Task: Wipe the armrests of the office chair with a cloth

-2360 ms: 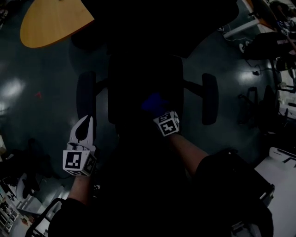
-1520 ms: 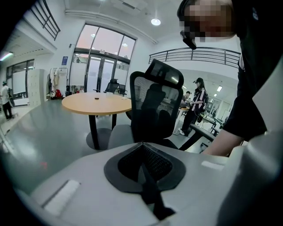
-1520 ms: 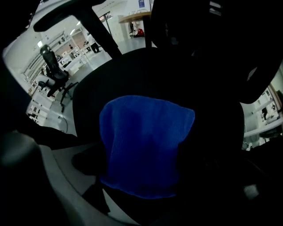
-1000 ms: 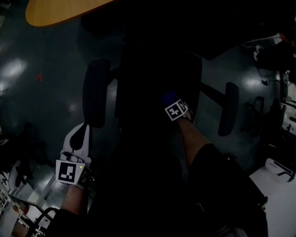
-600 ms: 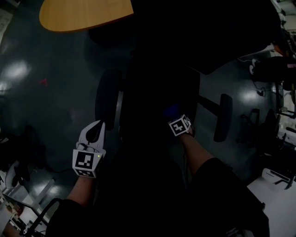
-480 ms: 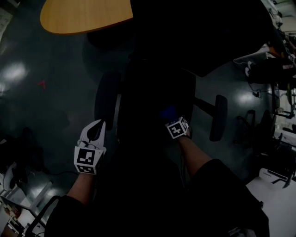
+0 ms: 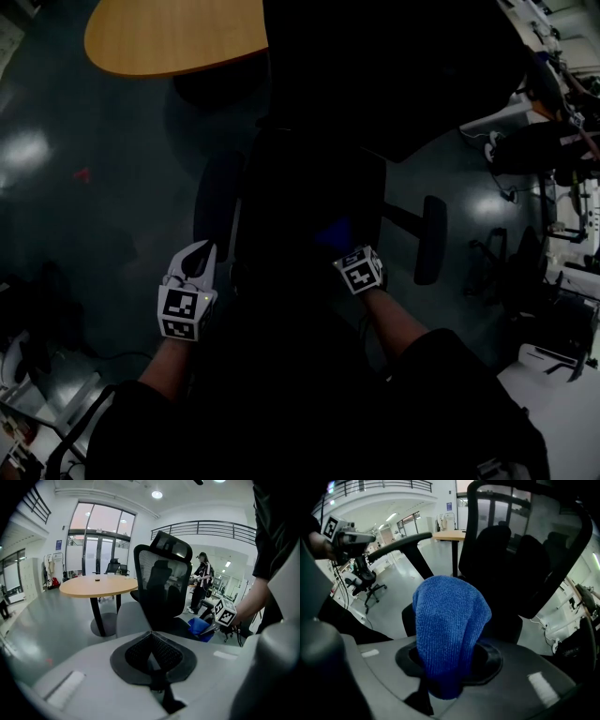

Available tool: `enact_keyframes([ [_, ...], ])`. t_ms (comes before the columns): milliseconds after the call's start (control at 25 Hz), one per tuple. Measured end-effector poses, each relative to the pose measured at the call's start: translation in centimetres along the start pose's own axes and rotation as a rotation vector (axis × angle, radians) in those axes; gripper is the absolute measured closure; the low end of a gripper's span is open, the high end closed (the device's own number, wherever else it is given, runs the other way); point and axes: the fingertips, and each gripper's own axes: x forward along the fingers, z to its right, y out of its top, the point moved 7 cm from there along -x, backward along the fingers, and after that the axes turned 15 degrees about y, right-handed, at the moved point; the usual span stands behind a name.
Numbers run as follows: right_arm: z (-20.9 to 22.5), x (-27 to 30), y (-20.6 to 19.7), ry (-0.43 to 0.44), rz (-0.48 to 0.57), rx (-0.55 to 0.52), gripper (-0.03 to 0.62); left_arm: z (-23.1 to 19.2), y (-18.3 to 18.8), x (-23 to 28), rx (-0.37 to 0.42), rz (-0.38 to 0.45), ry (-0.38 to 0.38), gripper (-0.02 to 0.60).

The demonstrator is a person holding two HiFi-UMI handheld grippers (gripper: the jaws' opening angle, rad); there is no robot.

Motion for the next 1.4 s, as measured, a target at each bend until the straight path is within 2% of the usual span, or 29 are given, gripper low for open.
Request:
enact_keyframes([
  [240,-4.8,-2.7,5.9,0.107,0.140,-0.097,0.437,0.4,-1.5,0.1,0.013,-0.026,-0.014,0.571],
  [400,-7.3,-3.5,10.3,0.157,0.196,-0.202,0.437,0.5,-2.0,-0.2,-0.040,-0.017,-0.002,0.571],
  [600,-11.1,-3.5,15.2,0.215,0.214,-0.377,0.437,-0.7,-3.4,-0.9,-0.120,-0.024,0.041,0.570],
  [760,-14.5,-2.5,18.8,0.234,0.170,-0.539,0.437,-1.3,-4.1,-1.2,-0.150,-0.014,0.055,0.571],
  [1000,-18.4,0.1,22.0,0.212,0.020,-0.809,0.438,-1.2,-3.8,-1.6,-0.164,0.016,0.042,0.571],
  [1280,-22.3,3.2,22.8,0.237,-0.135,-0.999,0.438,-2.3,-5.4,-2.6,-0.184,-0.006,0.058,0.571],
  [1400,-22.6,3.9,23.0,0.248,-0.166,-1.027,0.439,-1.8,-5.4,-2.0,-0.166,0.007,0.042,0.571],
])
